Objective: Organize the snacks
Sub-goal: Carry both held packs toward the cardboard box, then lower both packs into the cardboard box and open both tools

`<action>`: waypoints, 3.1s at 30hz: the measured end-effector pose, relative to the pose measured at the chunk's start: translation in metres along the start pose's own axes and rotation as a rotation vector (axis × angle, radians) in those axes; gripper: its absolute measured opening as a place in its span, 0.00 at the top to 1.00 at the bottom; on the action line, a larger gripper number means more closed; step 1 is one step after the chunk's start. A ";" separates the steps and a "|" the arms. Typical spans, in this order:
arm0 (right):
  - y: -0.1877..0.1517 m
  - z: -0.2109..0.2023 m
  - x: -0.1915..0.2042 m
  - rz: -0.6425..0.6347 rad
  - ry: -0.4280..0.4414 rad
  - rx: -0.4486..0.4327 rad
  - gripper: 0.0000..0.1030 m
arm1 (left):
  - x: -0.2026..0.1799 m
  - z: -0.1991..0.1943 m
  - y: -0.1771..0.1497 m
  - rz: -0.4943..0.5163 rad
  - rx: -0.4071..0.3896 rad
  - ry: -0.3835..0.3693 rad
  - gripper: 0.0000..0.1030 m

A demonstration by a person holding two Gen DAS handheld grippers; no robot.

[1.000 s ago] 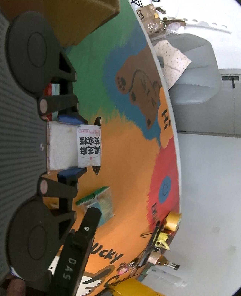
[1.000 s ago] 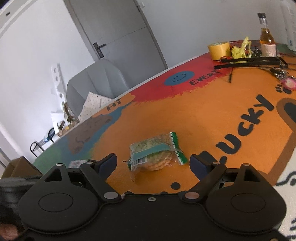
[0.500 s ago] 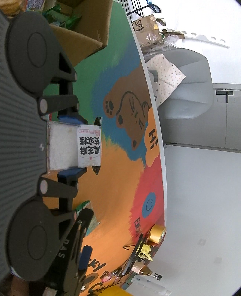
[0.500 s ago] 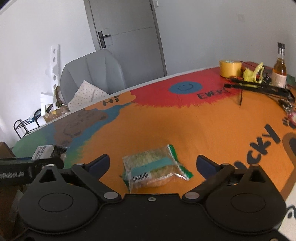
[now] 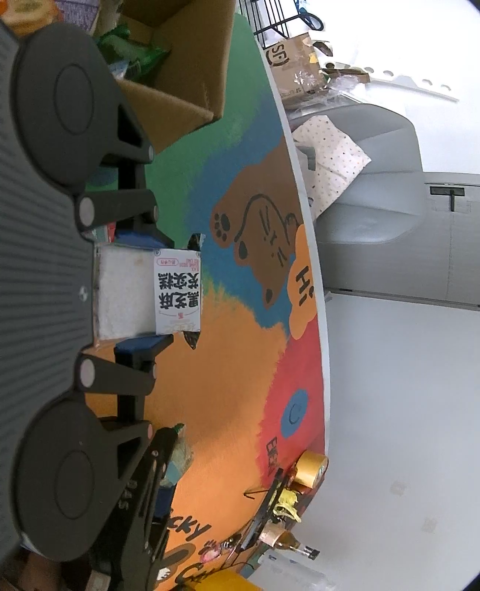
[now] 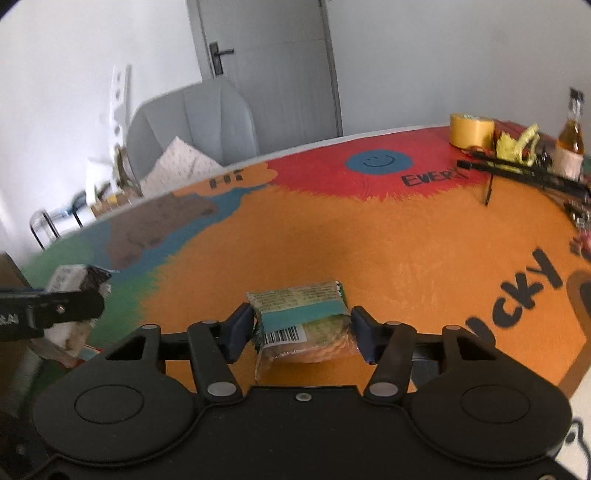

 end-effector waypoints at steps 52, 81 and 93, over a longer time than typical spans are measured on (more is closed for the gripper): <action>0.035 -0.106 0.172 -0.095 0.270 -0.158 0.47 | 0.146 -0.134 0.011 -0.176 -0.161 0.056 0.55; 0.040 -0.097 0.241 -0.106 0.313 -0.151 0.11 | 0.204 -0.154 0.002 -0.229 -0.183 0.130 0.11; 0.036 -0.119 0.185 -0.031 0.177 -0.150 0.00 | 0.159 -0.157 0.002 -0.150 -0.194 0.061 0.05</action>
Point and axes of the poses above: each gripper's, at about its wrist camera, not at the fingertips, and z roughly the way its jaws point, x to its left, y to its top, the point moved 3 cm from there along z, roughly the way its jaws point, and after that the axes turned 6 degrees about -x, right-handed, at the moved point
